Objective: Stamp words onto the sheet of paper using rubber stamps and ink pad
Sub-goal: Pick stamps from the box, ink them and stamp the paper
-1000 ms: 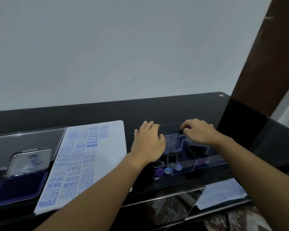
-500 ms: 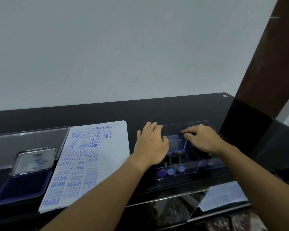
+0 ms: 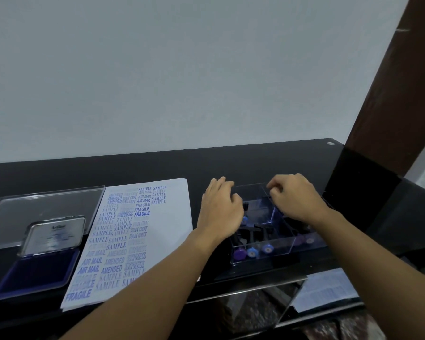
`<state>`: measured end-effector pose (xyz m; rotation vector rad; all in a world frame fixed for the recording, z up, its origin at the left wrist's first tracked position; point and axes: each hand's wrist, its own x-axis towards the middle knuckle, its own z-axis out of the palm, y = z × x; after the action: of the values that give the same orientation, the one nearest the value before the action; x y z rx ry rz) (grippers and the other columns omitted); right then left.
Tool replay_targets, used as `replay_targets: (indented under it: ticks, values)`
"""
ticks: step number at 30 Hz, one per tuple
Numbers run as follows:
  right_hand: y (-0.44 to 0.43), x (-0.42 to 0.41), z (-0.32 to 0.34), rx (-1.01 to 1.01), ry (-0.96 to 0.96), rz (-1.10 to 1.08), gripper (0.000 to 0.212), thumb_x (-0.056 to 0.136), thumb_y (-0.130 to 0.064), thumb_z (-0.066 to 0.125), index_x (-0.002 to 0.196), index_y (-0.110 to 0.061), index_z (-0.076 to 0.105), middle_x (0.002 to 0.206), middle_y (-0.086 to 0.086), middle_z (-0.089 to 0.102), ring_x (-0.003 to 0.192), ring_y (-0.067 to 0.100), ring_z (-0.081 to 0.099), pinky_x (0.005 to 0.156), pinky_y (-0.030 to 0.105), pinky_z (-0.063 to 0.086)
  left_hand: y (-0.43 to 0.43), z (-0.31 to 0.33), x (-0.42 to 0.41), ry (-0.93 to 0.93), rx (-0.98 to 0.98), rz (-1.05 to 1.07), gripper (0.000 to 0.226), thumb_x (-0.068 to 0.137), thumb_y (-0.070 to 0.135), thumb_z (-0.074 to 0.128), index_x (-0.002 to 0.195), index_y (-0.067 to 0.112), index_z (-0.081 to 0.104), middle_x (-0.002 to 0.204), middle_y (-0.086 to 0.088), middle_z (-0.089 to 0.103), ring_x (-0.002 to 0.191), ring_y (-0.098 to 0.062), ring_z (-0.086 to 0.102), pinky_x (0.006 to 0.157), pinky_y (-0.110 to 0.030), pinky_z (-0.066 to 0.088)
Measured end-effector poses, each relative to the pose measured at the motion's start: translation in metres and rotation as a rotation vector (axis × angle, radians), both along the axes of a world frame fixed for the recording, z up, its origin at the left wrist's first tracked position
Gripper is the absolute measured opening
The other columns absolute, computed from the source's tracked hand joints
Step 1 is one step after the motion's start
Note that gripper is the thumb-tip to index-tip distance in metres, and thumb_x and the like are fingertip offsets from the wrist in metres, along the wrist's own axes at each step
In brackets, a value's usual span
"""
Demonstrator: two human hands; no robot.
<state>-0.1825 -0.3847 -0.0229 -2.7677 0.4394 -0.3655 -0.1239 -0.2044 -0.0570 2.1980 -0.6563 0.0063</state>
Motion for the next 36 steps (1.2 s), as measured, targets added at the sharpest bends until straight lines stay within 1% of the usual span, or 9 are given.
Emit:
replay_targets:
  ticks: [2,5,7,10,14,18,25,31,36]
  values:
    - [0.013,0.005,0.009,0.000,-0.035,0.035,0.023,0.095,-0.022,0.047,0.098,-0.028,0.069,0.089,-0.011,0.065,0.110,0.020,0.052,0.097,0.045,0.047,0.005,0.000,0.001,0.050,-0.104,0.063,0.046,0.102,0.022,0.035,0.148,0.017,0.041,0.160,0.003,0.028,0.151,-0.011,0.011,0.122,-0.032,0.013]
    - [0.032,0.012,0.016,0.018,0.062,0.133,0.022,0.092,-0.024,0.048,0.091,-0.031,0.068,0.088,-0.010,0.067,0.102,0.022,0.058,0.092,0.043,0.051,0.016,-0.002,0.004,0.068,-0.106,0.080,0.045,0.102,0.019,0.035,0.147,0.017,0.043,0.158,0.003,0.033,0.149,-0.011,0.019,0.122,-0.033,0.018]
    - [0.045,0.015,0.018,-0.017,0.183,0.189,0.024,0.093,-0.027,0.047,0.096,-0.032,0.069,0.097,-0.008,0.069,0.100,0.022,0.060,0.091,0.042,0.050,0.023,-0.003,0.005,0.056,-0.072,0.070,0.046,0.101,0.019,0.036,0.146,0.017,0.043,0.156,0.003,0.036,0.146,-0.012,0.026,0.120,-0.036,0.024]
    - [0.063,0.019,0.016,-0.142,0.337,0.233,0.027,0.098,-0.035,0.041,0.107,-0.035,0.067,0.116,-0.004,0.066,0.112,0.026,0.056,0.093,0.043,0.040,0.030,-0.004,0.005,0.011,-0.006,0.045,0.046,0.102,0.021,0.037,0.147,0.016,0.042,0.156,0.002,0.037,0.145,-0.012,0.027,0.119,-0.036,0.026]
    - [0.073,0.023,0.013,-0.185,0.435,0.221,0.023,0.100,-0.037,0.034,0.100,-0.037,0.057,0.129,0.003,0.062,0.120,0.031,0.052,0.089,0.047,0.031,0.035,-0.008,0.002,-0.036,0.054,0.013,0.047,0.105,0.029,0.034,0.150,0.017,0.038,0.155,0.002,0.038,0.145,-0.014,0.028,0.119,-0.036,0.026]
    - [0.073,0.023,0.011,-0.170,0.441,0.201,0.034,0.100,-0.036,0.033,0.114,-0.033,0.063,0.127,0.005,0.063,0.118,0.030,0.053,0.086,0.045,0.030,0.038,-0.007,0.001,-0.021,0.078,0.002,0.049,0.105,0.032,0.032,0.152,0.019,0.034,0.157,0.004,0.036,0.145,-0.012,0.029,0.118,-0.031,0.026]
    - [0.072,0.020,0.009,-0.138,0.399,0.170,0.034,0.100,-0.038,0.034,0.119,-0.030,0.062,0.124,0.004,0.064,0.113,0.028,0.054,0.087,0.043,0.030,0.042,-0.001,-0.003,0.046,0.072,-0.020,0.055,0.104,0.037,0.032,0.156,0.020,0.025,0.161,0.003,0.028,0.147,-0.014,0.024,0.119,-0.034,0.024]
    - [0.069,0.017,0.012,0.006,0.297,0.126,0.018,0.092,-0.048,0.051,0.097,-0.031,0.055,0.102,-0.006,0.063,0.099,0.019,0.057,0.090,0.042,0.045,0.059,0.010,-0.006,0.056,0.062,0.000,0.057,0.103,0.039,0.033,0.156,0.021,0.022,0.162,0.004,0.024,0.148,-0.013,0.022,0.118,-0.034,0.021]
    - [0.073,0.012,0.023,0.049,0.202,0.123,0.007,0.095,-0.032,0.052,0.096,-0.026,0.054,0.097,-0.004,0.061,0.090,0.020,0.058,0.084,0.041,0.051,0.081,0.023,-0.008,0.050,0.047,0.025,0.055,0.104,0.037,0.033,0.156,0.022,0.023,0.162,0.005,0.025,0.148,-0.014,0.022,0.118,-0.035,0.022]
